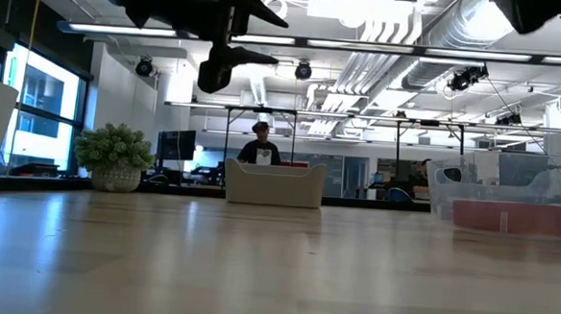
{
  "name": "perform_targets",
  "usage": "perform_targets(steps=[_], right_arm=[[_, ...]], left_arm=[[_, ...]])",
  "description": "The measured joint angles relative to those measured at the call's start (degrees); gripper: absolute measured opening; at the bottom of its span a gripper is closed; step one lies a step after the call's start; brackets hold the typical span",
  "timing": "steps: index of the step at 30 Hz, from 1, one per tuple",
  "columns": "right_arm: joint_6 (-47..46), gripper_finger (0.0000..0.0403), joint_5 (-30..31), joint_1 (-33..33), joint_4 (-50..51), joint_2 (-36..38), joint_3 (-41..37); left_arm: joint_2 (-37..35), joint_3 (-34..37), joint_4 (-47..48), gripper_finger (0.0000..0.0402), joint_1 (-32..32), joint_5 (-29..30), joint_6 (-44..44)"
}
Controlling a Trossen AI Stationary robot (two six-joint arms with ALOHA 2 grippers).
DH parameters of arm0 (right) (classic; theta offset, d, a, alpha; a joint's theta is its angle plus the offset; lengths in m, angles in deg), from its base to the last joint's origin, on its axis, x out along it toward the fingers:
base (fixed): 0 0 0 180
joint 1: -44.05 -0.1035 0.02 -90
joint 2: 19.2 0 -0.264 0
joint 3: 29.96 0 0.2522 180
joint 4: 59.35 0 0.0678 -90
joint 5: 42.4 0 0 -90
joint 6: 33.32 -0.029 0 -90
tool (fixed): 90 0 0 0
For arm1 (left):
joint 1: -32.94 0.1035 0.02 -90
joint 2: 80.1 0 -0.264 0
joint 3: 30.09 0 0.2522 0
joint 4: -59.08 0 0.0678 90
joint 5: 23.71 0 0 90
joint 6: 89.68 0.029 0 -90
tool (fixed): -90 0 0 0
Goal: Sort & place blocks by color
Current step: Put the light green block into the gray bin
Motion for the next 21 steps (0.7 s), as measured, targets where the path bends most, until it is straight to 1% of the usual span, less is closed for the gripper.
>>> perform_targets(steps=[4,9,16,21], right_arm=[[1.4,0.022,-0.1,-0.4,-0.3,-2.8,0.0],[2.9,0.022,0.2,-0.7,-1.3,-5.9,0.0],[4.4,0.022,0.6,-0.7,-7.8,-9.2,0.0],[5.2,0.022,0.6,-0.7,-8.5,-10.6,0.0]], left_arm=[[0.0,0.0,0.2,0.0211,-0.8,1.8,-0.9],[0.0,0.0,0.3,0.0211,-0.8,2.3,-2.9],[0.0,0.0,2.3,0.0211,-0.8,3.7,-3.1],[0.0,0.0,5.0,0.0211,-0.8,4.9,-3.0]])
